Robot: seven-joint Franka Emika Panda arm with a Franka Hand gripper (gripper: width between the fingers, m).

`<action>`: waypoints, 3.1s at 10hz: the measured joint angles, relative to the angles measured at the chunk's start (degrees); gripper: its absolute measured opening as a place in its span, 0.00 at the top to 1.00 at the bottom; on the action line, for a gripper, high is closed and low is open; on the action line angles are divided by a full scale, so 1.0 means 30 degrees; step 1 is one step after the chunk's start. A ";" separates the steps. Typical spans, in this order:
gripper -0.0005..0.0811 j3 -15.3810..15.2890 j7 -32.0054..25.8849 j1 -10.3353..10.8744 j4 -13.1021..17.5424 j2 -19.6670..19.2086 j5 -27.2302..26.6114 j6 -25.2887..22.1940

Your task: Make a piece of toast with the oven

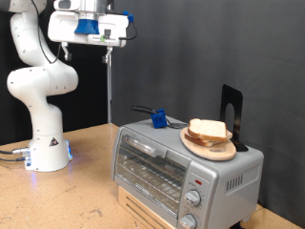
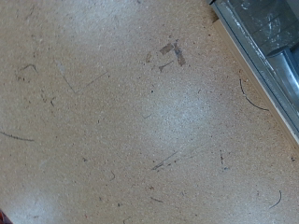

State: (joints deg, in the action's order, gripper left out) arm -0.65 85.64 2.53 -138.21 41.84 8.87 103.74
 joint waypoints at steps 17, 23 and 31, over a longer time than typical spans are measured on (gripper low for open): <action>0.00 0.5478 -1.6004 0.4752 0.1557 -0.1342 -0.7666 -0.2356; 0.00 0.5546 -1.4807 0.4092 0.1550 -0.2356 -0.9375 -0.0276; 0.00 0.6295 -1.4393 0.3920 0.1809 -0.4527 -1.1738 0.1626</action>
State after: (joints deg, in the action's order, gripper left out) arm 18.23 42.47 14.29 -132.78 28.26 -26.34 108.62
